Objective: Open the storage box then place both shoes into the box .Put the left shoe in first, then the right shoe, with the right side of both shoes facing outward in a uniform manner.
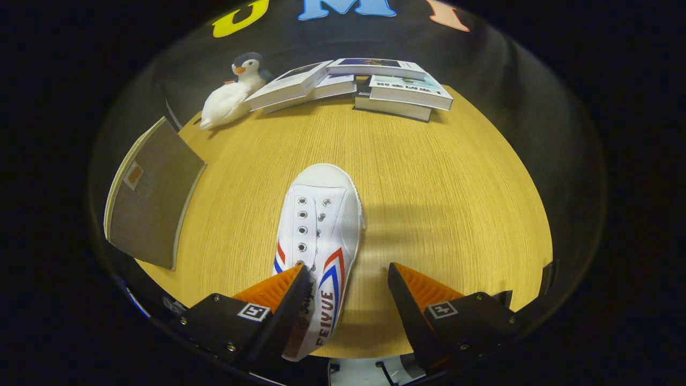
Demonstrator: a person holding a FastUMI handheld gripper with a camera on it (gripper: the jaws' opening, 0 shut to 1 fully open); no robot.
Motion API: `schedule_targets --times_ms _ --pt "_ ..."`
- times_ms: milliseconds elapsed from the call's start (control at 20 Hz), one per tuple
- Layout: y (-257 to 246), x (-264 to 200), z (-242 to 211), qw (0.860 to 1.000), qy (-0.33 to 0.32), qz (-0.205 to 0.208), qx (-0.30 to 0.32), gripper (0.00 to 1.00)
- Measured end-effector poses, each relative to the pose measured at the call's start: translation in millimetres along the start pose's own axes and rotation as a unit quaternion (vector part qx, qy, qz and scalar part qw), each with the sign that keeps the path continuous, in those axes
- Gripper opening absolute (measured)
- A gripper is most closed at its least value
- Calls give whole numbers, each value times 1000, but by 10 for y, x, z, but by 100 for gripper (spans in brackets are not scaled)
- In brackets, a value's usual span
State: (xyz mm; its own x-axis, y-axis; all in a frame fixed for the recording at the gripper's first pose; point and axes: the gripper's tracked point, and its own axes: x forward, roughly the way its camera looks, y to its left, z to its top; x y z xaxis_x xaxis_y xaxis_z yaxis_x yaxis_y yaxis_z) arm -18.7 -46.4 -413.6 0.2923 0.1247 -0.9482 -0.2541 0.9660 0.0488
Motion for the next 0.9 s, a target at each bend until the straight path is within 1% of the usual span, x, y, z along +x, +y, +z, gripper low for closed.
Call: schedule_targets --times_ms 50,150,250,300,400,500,550,600,650,800,900 --pt "19 32 -20 1000 7 0 -4 79" --pt "99 47 4 1000 8 12 1 74" --pt "108 40 4 1000 10 6 -12 56" --pt "166 39 -15 1000 13 12 -17 56" --pt "133 45 1 1000 14 -8 -25 34" --pt "143 31 9 999 18 -19 -28 35" --pt "1 137 61 999 -1 -46 -20 35" --pt "-49 117 91 999 -3 -48 -7 18" --pt "7 56 74 999 -3 -41 10 1" --pt "88 -37 77 997 -2 -3 76 1" --pt "127 -67 94 994 -3 13 111 1"
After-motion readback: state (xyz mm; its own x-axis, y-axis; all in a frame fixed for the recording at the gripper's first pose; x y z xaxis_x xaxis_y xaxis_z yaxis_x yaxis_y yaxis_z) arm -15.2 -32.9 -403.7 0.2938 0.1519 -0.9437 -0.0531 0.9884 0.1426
